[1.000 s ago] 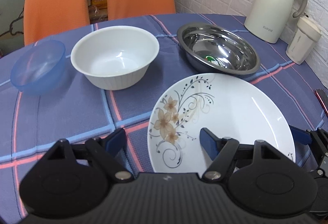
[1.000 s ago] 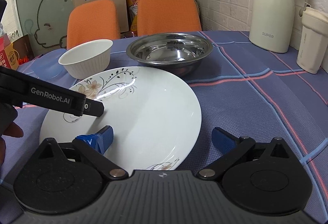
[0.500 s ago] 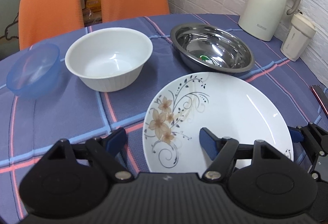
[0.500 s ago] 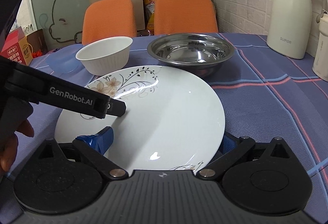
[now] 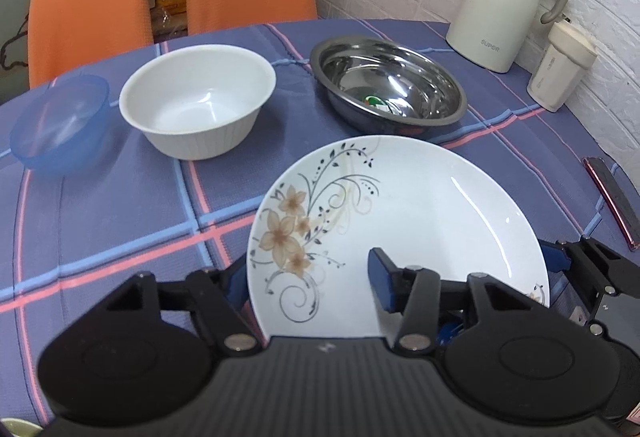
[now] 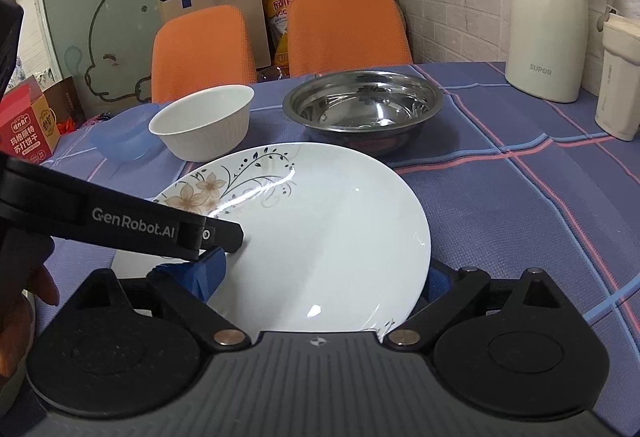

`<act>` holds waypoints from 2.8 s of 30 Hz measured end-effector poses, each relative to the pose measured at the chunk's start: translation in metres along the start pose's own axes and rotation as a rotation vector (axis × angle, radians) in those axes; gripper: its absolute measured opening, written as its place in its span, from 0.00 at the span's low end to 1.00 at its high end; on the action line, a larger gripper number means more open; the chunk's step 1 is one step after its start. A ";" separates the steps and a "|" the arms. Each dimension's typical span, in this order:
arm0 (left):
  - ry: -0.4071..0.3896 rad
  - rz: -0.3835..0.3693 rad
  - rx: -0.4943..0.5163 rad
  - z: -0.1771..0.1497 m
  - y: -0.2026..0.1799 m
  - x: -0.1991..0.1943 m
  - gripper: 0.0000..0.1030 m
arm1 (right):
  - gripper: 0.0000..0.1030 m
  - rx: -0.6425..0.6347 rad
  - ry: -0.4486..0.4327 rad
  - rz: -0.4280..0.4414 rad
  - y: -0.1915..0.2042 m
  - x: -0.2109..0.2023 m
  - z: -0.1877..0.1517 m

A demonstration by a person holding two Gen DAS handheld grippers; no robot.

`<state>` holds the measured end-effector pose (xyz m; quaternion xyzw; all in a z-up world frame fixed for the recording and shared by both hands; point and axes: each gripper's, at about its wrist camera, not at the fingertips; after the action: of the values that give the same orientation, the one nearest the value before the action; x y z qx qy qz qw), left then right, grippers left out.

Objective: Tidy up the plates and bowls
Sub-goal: 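Carry the flower-patterned plate onto the plate stack and open the left gripper, then move the left gripper toward the steel bowl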

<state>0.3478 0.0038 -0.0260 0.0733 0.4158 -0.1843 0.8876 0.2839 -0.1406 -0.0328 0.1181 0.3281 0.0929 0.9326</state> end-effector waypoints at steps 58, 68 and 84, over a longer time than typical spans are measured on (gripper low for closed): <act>-0.072 0.262 -0.273 -0.194 0.106 -0.211 0.68 | 0.83 -0.266 0.131 0.308 0.172 -0.058 -0.103; -0.173 0.334 -0.097 -0.171 0.076 -0.223 0.68 | 0.83 -0.223 0.117 0.305 0.159 -0.061 -0.096; -0.142 0.186 -0.032 -0.107 0.015 -0.163 0.69 | 0.84 0.127 0.045 0.067 0.020 -0.061 -0.055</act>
<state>0.1816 0.0915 0.0298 0.0842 0.3459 -0.0992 0.9292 0.2007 -0.1277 -0.0328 0.1860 0.3501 0.1059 0.9119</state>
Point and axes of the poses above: each gripper's, at about its wrist camera, not at the fingertips, and x roughly the way its jaws point, y to its left, z to its top, and after that the axes turned 13 degrees about x, right-handed
